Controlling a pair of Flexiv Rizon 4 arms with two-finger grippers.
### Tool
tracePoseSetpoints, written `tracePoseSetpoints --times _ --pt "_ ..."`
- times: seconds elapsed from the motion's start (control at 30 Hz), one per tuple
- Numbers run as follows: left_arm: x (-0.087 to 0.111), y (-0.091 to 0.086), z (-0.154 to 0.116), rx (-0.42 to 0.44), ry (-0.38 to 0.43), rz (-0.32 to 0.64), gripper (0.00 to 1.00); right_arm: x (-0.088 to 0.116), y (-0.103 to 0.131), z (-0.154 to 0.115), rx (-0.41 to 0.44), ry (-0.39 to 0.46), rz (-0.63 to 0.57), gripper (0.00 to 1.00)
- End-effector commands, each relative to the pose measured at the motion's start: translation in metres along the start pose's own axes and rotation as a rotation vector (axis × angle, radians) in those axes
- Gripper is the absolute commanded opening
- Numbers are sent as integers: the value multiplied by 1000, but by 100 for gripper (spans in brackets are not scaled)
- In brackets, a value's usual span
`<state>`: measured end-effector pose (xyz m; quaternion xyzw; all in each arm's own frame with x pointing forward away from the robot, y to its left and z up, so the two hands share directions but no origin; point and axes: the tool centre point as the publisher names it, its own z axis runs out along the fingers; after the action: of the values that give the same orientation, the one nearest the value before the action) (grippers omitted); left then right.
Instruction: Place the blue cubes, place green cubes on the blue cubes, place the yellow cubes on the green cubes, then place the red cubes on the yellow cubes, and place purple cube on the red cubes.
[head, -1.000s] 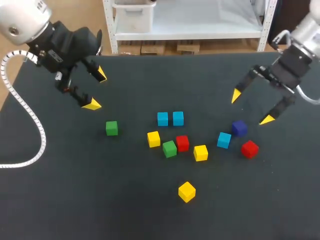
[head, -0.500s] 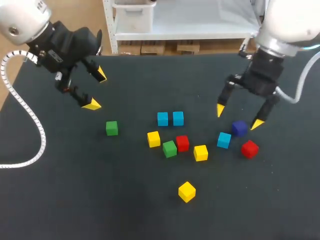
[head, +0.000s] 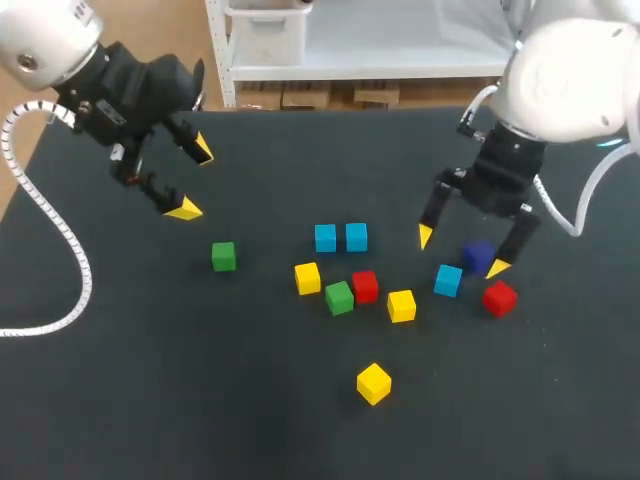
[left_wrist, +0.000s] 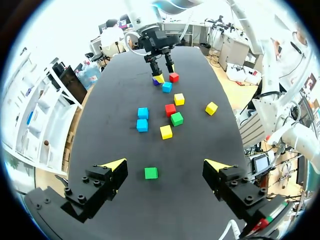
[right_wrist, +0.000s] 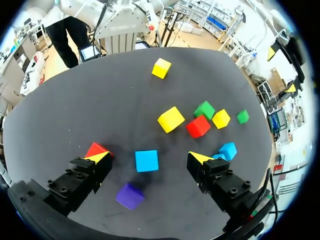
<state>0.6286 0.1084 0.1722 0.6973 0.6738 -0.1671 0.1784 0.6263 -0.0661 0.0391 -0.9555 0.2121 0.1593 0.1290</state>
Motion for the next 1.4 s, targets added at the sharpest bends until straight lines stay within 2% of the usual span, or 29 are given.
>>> tracePoseSetpoints --times 0.03,0.4,0.83,0.93,0.97,1.07,1.3,1.33,1.4 --pt "1 0 0 0 -2 2 100 1 0 8 -5 12 6 100" --pt "1 0 0 0 -2 2 100 24 1 23 -28 33 42 100" --pt "1 0 0 0 -2 2 100 24 -2 29 -51 32 37 100" --pt "1 0 0 0 -2 2 100 24 -2 30 -57 32 34 94" --pt "1 0 0 0 -2 2 100 25 -2 31 -58 32 34 84" --pt "1 0 0 0 -2 2 100 26 -1 32 -66 34 35 74" --pt "1 0 0 0 -2 2 100 26 0 33 -92 44 45 75" --pt "1 0 0 0 -2 2 100 25 0 33 -95 44 46 73" --pt "1 0 0 0 -2 2 100 24 1 33 -101 45 50 60"
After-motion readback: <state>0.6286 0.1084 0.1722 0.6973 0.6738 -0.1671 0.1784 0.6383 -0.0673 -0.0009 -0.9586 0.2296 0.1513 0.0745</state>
